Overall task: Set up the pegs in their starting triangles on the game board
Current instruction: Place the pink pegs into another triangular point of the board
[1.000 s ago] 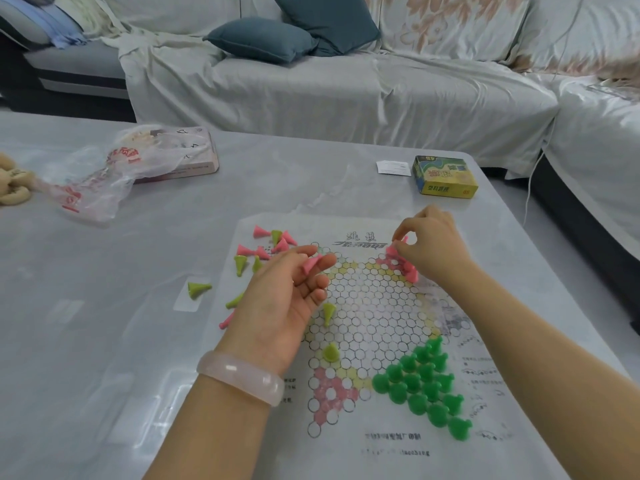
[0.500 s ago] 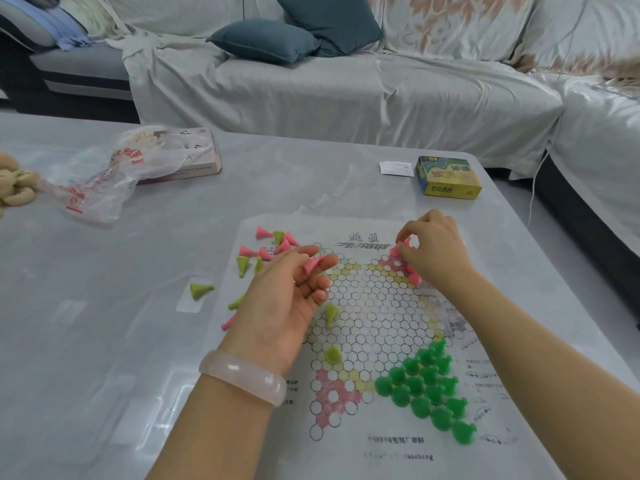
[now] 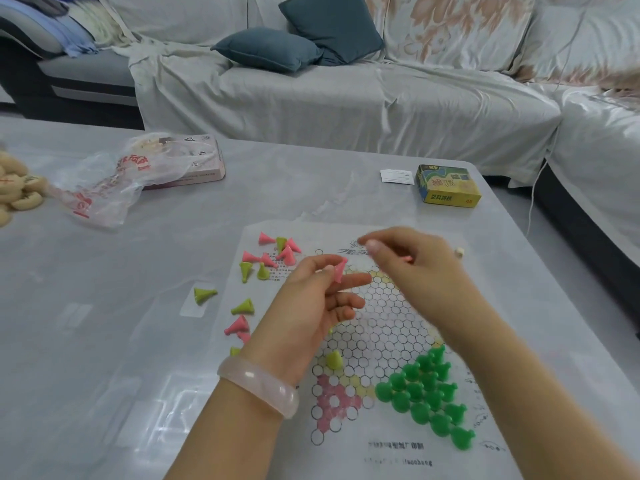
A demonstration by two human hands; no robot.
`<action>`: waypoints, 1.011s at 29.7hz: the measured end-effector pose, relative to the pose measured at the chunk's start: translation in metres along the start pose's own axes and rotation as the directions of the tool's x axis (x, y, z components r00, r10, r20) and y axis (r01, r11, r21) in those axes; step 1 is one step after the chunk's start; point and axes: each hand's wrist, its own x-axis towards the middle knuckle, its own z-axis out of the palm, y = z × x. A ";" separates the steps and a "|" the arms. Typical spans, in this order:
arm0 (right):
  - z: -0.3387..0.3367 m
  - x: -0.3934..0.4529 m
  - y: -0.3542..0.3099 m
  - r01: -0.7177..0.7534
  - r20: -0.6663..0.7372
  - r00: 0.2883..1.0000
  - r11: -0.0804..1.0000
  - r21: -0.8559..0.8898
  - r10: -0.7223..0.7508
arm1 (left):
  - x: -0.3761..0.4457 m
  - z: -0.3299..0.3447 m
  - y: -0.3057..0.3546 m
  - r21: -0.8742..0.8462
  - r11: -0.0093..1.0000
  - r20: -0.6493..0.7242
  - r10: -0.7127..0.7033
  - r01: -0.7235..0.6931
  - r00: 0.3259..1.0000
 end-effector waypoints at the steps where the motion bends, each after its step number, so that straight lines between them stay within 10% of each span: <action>1: 0.008 -0.007 -0.004 0.007 0.016 1.000 1.000 0.027 -0.008 | -0.001 0.003 -0.001 0.020 1.000 0.023 -0.005 0.005 1.000; 16: 0.021 -0.024 -0.002 -0.018 -0.059 0.998 0.958 0.286 0.037 | -0.009 -0.004 -0.002 0.317 0.942 0.089 0.089 -0.113 0.992; 24: -0.011 -0.019 0.014 -0.117 -0.382 0.876 0.897 0.426 0.296 | -0.025 -0.076 0.012 0.869 0.494 -0.246 0.484 -0.030 0.839; 30: -0.007 -0.020 0.013 -0.130 -0.396 0.846 0.858 0.497 0.357 | -0.029 -0.086 0.002 0.957 0.227 -0.246 0.321 0.178 0.914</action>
